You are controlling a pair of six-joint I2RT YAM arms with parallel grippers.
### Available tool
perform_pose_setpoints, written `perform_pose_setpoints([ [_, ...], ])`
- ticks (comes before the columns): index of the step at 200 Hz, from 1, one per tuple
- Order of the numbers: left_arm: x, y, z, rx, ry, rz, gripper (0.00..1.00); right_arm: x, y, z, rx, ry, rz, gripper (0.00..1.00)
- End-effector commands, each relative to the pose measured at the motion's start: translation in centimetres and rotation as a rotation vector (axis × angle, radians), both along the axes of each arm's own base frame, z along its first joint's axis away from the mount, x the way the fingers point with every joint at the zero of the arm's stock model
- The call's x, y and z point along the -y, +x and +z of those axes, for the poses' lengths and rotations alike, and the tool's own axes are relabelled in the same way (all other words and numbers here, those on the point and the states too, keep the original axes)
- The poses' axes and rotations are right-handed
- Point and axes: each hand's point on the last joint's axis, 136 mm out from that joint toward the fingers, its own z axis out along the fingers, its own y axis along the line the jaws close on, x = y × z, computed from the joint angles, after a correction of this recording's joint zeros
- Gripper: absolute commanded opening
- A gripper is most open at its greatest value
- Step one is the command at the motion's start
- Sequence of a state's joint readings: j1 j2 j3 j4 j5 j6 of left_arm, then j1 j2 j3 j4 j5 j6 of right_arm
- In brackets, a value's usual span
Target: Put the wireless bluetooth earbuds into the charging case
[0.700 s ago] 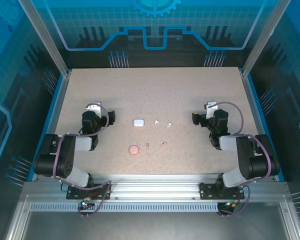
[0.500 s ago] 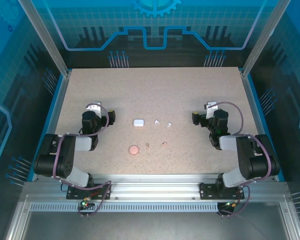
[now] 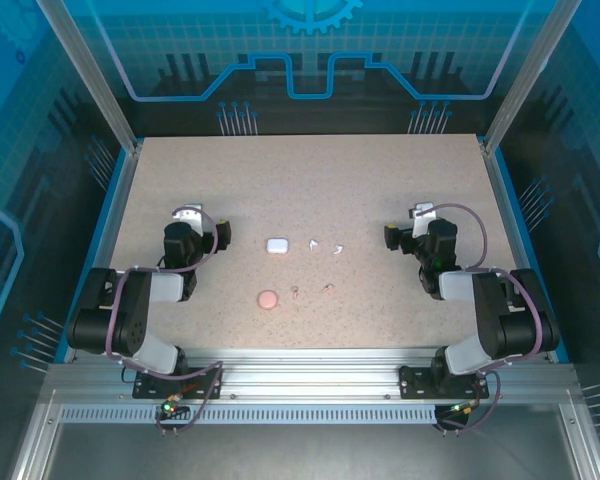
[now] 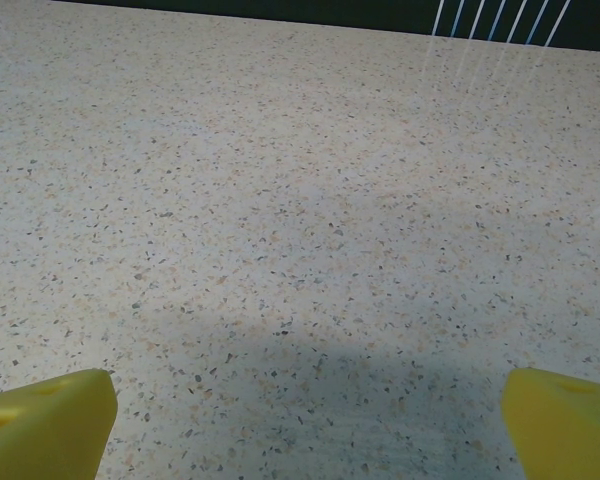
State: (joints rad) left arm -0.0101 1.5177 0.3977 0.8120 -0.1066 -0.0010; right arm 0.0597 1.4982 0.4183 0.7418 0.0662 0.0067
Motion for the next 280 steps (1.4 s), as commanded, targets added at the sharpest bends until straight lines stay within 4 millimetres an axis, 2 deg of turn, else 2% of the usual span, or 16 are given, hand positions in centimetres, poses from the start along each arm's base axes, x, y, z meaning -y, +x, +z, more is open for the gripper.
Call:
perform_pose_setpoints([
  [1, 0.1, 0.2, 0.3, 0.005, -0.019, -0.009, 0.99, 1.3, 0.5, 1.2, 0.025, 0.007, -0.066, 1.0],
  [28, -0.7, 0.4, 1.9, -0.037, -0.019, 0.047, 0.99, 2.5, 0.0, 4.5, 0.0, 0.006, -0.139, 1.0],
  [40, -1.2, 0.3, 2.4, -0.056, -0.019, 0.077, 0.99, 3.3, -0.3, 6.1, -0.044, 0.078, -0.224, 1.0],
  [63, -1.7, -0.3, 3.2, -0.091, -0.057, 0.127, 0.99, 5.3, -1.8, 6.7, -0.226, 0.187, -0.435, 1.0],
  [85, -1.6, -0.7, 4.7, -0.134, -0.154, 0.177, 0.99, 4.0, -2.4, 6.5, -0.33, 0.219, -0.389, 1.0],
  [108, -0.7, -1.2, 6.3, -0.194, -0.297, 0.196, 0.99, 1.5, -4.0, 6.0, -0.414, 0.251, -0.3, 1.0],
  [123, 0.4, -1.7, 6.9, -0.232, -0.39, 0.197, 0.99, -1.0, -5.4, 5.8, -0.469, 0.264, -0.22, 1.0],
  [128, 0.8, -1.9, 7.0, -0.242, -0.417, 0.191, 0.99, -1.9, -5.4, 6.9, -0.462, 0.273, -0.195, 1.0],
  [157, 2.5, -3.1, 7.5, -0.297, -0.521, 0.184, 0.99, -7.4, -8.3, 7.4, -0.577, 0.262, -0.084, 0.98],
  [190, 3.3, -3.6, 7.8, -0.335, -0.595, 0.195, 0.99, -14.5, -11.2, 7.6, -0.674, 0.226, 0.021, 0.95],
  [221, 3.1, -3.6, 8.4, -0.332, -0.594, 0.211, 0.99, -21.4, -13.4, 7.0, -0.75, 0.157, 0.092, 0.93],
  [248, 2.1, -3.5, 8.7, -0.315, -0.558, 0.251, 0.99, -27.2, -14.9, 6.2, -0.791, 0.073, 0.141, 0.94],
  [261, 1.6, -3.4, 8.9, -0.307, -0.549, 0.273, 0.99, -29.9, -15.7, 5.0, -0.823, 0.028, 0.162, 0.94],
  [280, 0.5, -3.2, 9.2, -0.294, -0.546, 0.314, 0.99, -32.7, -16.6, 3.2, -0.865, -0.051, 0.157, 0.94],
])
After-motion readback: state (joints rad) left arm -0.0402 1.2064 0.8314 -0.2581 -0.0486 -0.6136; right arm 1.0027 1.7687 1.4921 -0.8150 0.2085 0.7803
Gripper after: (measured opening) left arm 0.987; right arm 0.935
